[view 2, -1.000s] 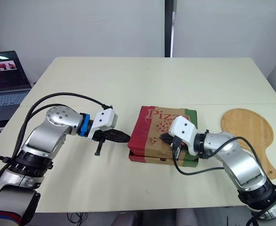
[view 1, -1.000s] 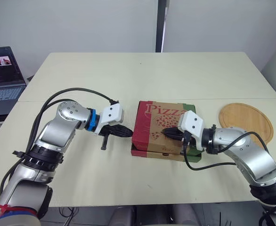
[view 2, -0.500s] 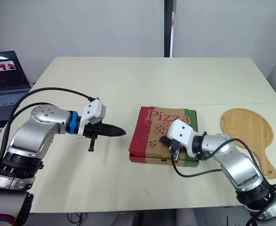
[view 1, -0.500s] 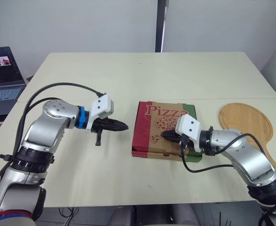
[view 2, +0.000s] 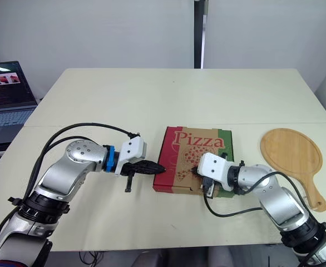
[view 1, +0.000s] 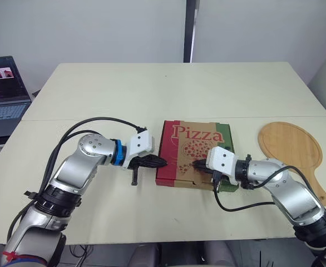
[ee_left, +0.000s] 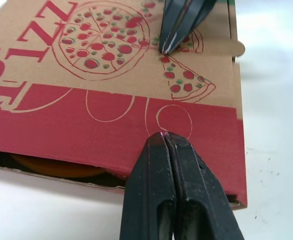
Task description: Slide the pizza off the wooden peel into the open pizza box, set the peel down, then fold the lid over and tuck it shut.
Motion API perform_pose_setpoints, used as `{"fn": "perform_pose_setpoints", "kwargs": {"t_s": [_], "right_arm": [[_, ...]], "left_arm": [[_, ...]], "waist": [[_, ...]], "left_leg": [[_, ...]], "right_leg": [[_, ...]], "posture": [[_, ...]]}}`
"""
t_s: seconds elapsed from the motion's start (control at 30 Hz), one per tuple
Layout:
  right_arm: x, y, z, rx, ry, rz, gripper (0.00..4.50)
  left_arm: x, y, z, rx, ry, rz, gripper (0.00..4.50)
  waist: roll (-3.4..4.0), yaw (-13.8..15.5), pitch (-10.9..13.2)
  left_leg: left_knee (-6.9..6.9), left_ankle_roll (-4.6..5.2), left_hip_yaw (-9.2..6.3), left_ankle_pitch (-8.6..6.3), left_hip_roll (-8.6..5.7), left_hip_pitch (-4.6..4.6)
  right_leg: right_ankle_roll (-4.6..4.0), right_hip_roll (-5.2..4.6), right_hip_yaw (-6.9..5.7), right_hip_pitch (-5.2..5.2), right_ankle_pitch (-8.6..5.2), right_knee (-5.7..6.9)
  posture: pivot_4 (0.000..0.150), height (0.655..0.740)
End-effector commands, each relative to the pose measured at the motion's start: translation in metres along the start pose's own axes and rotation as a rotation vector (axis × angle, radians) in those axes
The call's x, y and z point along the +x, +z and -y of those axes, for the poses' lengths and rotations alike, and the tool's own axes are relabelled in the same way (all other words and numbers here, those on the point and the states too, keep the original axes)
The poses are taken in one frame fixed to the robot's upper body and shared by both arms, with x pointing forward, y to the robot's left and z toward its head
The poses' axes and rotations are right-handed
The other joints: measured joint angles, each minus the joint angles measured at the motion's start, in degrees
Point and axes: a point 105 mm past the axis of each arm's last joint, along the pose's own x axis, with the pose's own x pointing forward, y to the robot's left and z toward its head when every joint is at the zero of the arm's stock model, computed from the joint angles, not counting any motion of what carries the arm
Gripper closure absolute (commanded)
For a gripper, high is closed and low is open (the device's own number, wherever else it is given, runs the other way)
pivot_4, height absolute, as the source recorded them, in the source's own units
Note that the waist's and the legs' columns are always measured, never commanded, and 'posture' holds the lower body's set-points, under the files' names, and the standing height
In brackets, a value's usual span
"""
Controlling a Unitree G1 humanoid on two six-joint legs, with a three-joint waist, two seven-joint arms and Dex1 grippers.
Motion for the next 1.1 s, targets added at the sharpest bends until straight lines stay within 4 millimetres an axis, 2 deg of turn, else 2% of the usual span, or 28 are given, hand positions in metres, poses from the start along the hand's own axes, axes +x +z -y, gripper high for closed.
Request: {"fn": "perform_pose_setpoints", "kwargs": {"t_s": [0.03, 0.13, 0.2, 0.33, 0.4, 0.5, 0.6, 0.73, 0.9, 1.1], "right_arm": [[-0.008, 0.010, 0.006, 0.002, -0.029, 0.052, 4.41], [-0.009, 0.012, 0.004, 0.012, -0.021, 0.062, 4.41], [-0.007, 0.004, 0.001, 0.009, -0.007, 0.026, 4.41], [-0.003, -0.010, -0.003, 0.013, 0.010, -0.027, 4.41], [-0.003, -0.013, -0.004, 0.010, 0.014, -0.035, 4.41], [-0.005, -0.012, -0.001, 0.008, 0.003, -0.028, 4.41], [-0.007, -0.008, 0.002, 0.007, -0.011, -0.009, 4.41], [-0.010, -0.001, 0.006, 0.011, -0.031, 0.022, 4.41], [-0.013, 0.001, 0.008, 0.005, -0.038, 0.031, 4.41], [-0.013, 0.001, 0.007, 0.004, -0.034, 0.030, 4.41]], "left_arm": [[0.006, -0.021, 0.009, -0.055, -0.028, -0.062, 4.50], [0.005, -0.018, 0.009, -0.078, -0.027, -0.035, 4.50], [0.002, -0.014, 0.007, -0.103, -0.017, -0.014, 4.50], [0.001, -0.030, 0.008, -0.121, -0.003, -0.066, 4.50], [0.002, -0.021, 0.006, -0.137, 0.016, -0.008, 4.50], [-0.012, 0.003, -0.009, -0.202, 0.090, 0.118, 4.50], [-0.031, 0.008, -0.028, -0.223, 0.184, 0.136, 4.50], [-0.045, 0.010, -0.046, -0.202, 0.259, 0.132, 4.50], [-0.033, 0.014, -0.053, -0.140, 0.223, 0.120, 4.50], [-0.013, 0.009, -0.058, -0.064, 0.171, 0.073, 4.50]], "waist": [[0.00, 0.00, 0.00], [0.01, -0.02, 0.00], [0.01, -0.02, 0.00], [0.03, -0.03, -0.04], [0.05, -0.03, -0.10], [0.04, -0.03, -0.09], [0.03, -0.07, -0.09], [0.02, 0.00, -0.08], [0.03, 0.07, -0.08], [0.02, 0.03, -0.07]], "left_leg": [[0.00, 0.00, 0.01, 0.00, 0.00, 0.01], [0.00, 0.01, 0.01, -0.01, 0.00, 0.05], [0.00, 0.02, 0.01, -0.01, 0.00, 0.07], [-0.01, 0.02, 0.02, -0.01, 0.00, 0.08], [-0.06, 0.02, 0.03, -0.01, 0.01, 0.18], [-0.06, 0.11, 0.03, -0.06, 0.01, 0.20], [-0.04, 0.17, 0.02, -0.09, 0.02, 0.19], [-0.04, 0.00, 0.01, 0.00, 0.02, 0.18], [-0.04, -0.01, 0.02, 0.00, 0.00, 0.15], [-0.04, -0.01, 0.02, 0.01, 0.00, 0.10]], "right_leg": [[0.00, 0.00, 0.01, 0.01, 0.00, 0.00], [0.00, 0.00, 0.01, 0.02, 0.00, 0.01], [0.00, 0.00, 0.01, 0.03, 0.00, 0.01], [0.00, 0.01, 0.02, 0.03, 0.00, 0.02], [0.00, 0.00, 0.03, 0.10, 0.00, 0.01], [0.00, 0.01, 0.03, 0.12, -0.01, 0.02], [0.01, 0.02, 0.03, 0.10, -0.01, 0.03], [0.00, 0.02, 0.03, 0.09, -0.01, 0.04], [0.00, 0.01, 0.03, 0.07, 0.00, 0.01], [0.00, 0.01, 0.02, 0.03, 0.00, 0.01]], "posture": [[0.150, 0.7400], [0.150, 0.7400], [0.150, 0.7400], [0.150, 0.7400], [0.150, 0.7400], [0.150, 0.7400], [0.150, 0.7400], [0.150, 0.7400], [0.150, 0.7400], [0.150, 0.7400]]}}
